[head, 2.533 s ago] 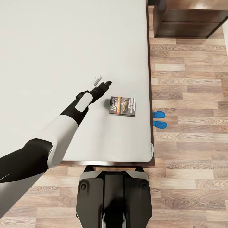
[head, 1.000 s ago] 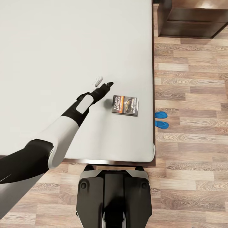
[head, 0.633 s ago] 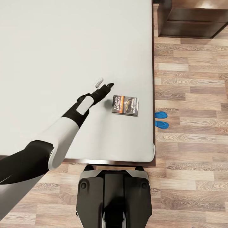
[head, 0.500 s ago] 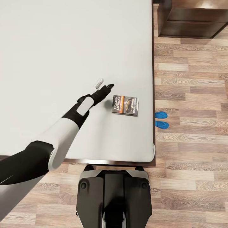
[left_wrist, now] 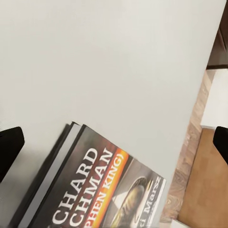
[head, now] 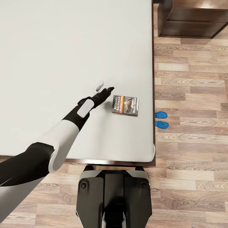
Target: In the bedroom, move the book from the bed onto either nightstand, and place the two sandals side by side next to the bed.
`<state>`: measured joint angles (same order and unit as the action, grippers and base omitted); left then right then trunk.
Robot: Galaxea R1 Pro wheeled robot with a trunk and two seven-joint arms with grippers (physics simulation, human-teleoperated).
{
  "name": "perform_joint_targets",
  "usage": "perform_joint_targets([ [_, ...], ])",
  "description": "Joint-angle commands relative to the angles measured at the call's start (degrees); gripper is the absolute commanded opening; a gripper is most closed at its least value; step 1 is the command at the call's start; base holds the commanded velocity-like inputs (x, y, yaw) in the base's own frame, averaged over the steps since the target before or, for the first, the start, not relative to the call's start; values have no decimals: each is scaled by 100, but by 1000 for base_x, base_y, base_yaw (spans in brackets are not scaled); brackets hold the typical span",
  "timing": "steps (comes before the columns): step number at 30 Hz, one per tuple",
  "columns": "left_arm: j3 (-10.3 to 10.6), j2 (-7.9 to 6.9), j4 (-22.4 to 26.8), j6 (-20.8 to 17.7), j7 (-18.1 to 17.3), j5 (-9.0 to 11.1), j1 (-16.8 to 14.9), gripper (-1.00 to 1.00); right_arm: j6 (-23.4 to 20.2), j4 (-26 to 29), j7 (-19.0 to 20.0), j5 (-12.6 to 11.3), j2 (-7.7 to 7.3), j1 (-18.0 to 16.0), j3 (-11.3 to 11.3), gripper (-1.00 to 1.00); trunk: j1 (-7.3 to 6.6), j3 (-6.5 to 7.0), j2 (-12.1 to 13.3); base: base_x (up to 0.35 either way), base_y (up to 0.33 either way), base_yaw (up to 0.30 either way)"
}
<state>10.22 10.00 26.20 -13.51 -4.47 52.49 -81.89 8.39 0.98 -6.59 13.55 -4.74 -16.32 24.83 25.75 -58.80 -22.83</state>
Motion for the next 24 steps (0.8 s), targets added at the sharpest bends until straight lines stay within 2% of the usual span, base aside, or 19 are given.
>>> perform_joint_targets([
  [1, 2, 0, -9, -20, -14, 18, 0, 100, 22, -10, -18, 60, -1, -3, 48, 100, 3, -5, -9, 0, 0, 0],
  [24, 81, 0, -35, -54, -46, 14, 6, 100, 23, -10, -17, 60, -1, -3, 48, 100, 3, -5, -9, 0, 0, 0],
])
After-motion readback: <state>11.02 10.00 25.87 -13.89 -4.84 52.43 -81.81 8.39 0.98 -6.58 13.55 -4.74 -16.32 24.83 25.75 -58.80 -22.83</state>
